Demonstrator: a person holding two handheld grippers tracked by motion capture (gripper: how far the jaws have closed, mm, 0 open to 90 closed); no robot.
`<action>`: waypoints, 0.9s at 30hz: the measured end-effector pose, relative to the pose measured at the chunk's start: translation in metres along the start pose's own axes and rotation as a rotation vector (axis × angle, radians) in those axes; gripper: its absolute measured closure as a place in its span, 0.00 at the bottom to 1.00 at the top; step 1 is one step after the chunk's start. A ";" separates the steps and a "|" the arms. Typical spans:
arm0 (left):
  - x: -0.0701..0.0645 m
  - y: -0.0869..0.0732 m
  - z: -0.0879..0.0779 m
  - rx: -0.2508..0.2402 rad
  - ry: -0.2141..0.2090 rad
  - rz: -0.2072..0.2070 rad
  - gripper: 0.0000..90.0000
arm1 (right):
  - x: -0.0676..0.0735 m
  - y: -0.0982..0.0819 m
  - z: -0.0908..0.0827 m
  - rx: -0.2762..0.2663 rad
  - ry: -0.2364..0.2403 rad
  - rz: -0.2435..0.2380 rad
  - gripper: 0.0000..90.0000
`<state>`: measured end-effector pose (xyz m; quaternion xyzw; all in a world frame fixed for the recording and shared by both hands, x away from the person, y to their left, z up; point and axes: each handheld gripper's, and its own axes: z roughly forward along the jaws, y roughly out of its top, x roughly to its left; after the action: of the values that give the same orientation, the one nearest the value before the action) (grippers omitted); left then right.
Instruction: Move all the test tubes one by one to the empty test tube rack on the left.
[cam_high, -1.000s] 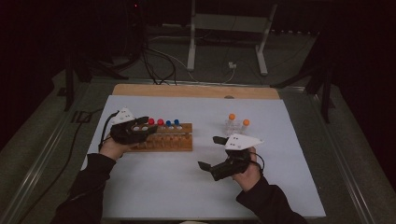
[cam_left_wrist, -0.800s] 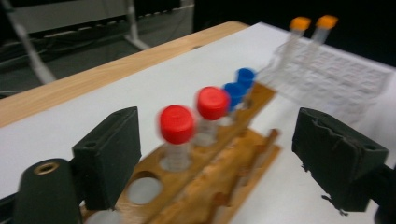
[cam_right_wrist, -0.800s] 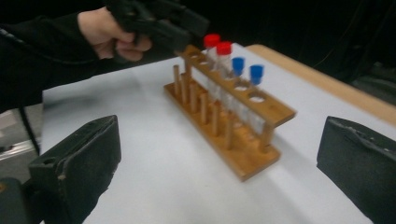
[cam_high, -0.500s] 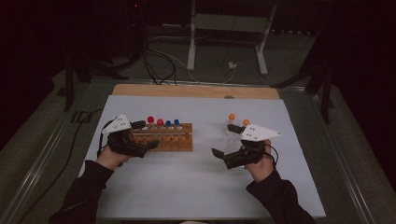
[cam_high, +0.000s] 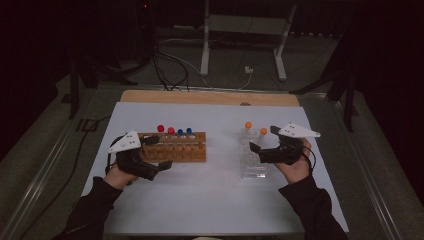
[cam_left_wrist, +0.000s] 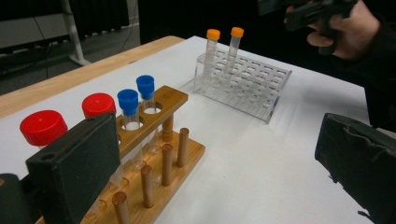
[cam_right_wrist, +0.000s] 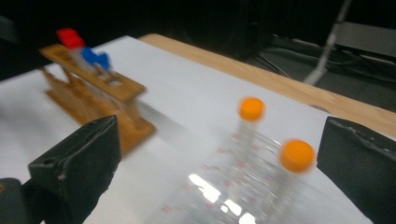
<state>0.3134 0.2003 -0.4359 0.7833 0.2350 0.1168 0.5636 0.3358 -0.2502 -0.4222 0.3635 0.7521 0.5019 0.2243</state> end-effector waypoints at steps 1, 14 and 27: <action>0.000 0.000 0.000 0.002 0.000 -0.001 0.01 | -0.003 -0.002 0.001 0.007 -0.011 0.001 0.00; -0.001 -0.001 -0.001 0.002 0.001 0.002 0.01 | -0.029 -0.027 0.015 0.079 -0.101 0.061 0.19; 0.000 -0.002 0.000 0.008 0.005 0.002 0.01 | -0.036 -0.036 0.032 0.145 -0.136 0.096 0.56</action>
<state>0.3126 0.2012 -0.4375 0.7855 0.2360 0.1185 0.5597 0.3698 -0.2673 -0.4692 0.4477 0.7512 0.4306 0.2235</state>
